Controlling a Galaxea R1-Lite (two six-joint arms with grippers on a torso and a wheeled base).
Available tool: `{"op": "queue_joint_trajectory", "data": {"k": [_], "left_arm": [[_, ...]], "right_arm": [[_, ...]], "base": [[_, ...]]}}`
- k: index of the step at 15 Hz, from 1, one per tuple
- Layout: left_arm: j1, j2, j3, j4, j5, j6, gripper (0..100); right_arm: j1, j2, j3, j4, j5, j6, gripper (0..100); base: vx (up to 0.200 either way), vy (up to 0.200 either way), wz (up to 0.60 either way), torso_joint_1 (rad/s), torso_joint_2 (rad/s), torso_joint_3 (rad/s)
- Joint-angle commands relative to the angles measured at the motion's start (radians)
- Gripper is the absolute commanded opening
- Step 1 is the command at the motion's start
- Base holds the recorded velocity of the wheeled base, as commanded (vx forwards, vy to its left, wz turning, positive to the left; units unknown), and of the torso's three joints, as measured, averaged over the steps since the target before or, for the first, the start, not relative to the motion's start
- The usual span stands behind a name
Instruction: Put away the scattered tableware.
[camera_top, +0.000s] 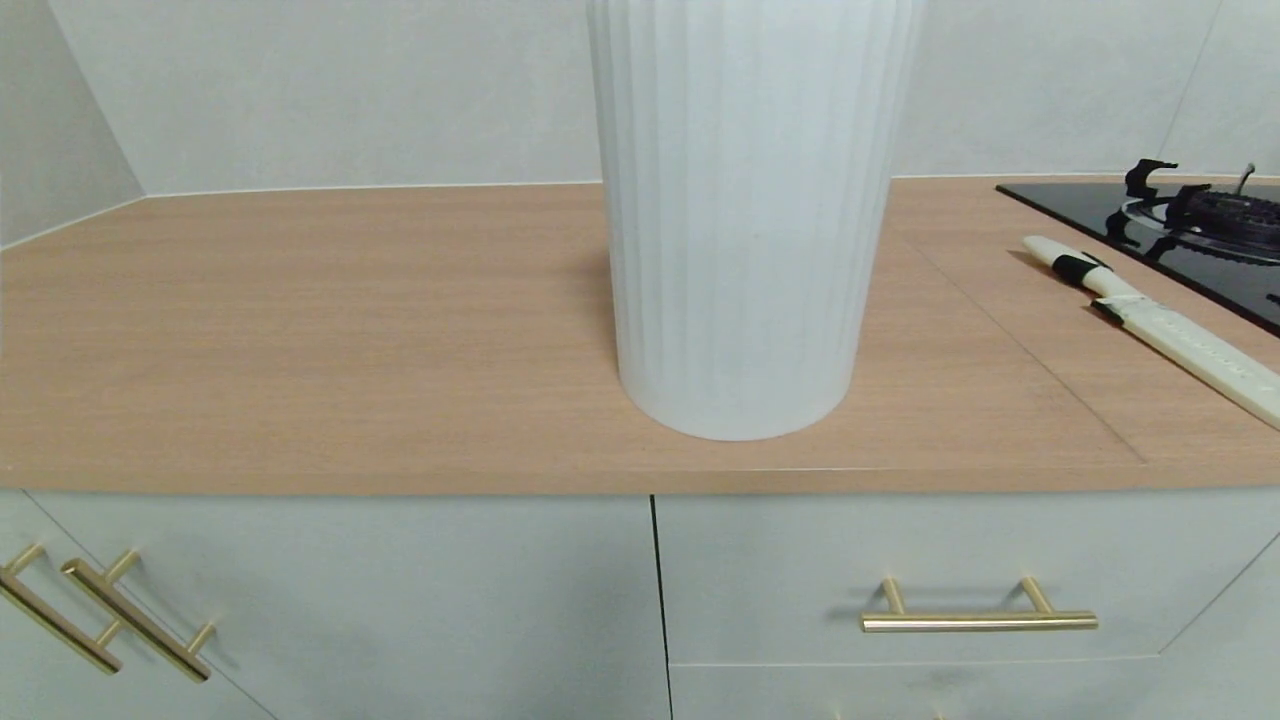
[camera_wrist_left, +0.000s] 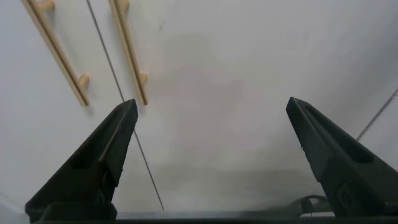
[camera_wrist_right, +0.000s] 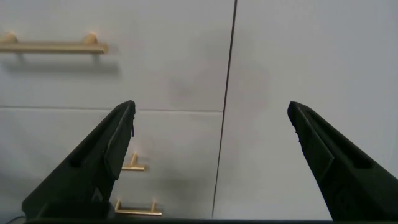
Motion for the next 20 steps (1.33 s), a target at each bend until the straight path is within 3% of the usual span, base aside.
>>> {"op": "queue_joint_trajectory", "data": {"k": [1,20], "left_arm": [[0.000,0.000,0.000,-0.001,-0.001,0.000,100],[0.000,0.000,0.000,-0.001,-0.001,0.000,100]], "right_arm": [[0.000,0.001,0.000,0.000,0.000,0.001,100],[0.000,0.001,0.000,0.000,0.002,-0.001,100]], "base": [[0.000,0.000,0.00,0.095,-0.21,-0.295],[0.000,0.000,0.00,0.200,-0.49,-0.286]]}}
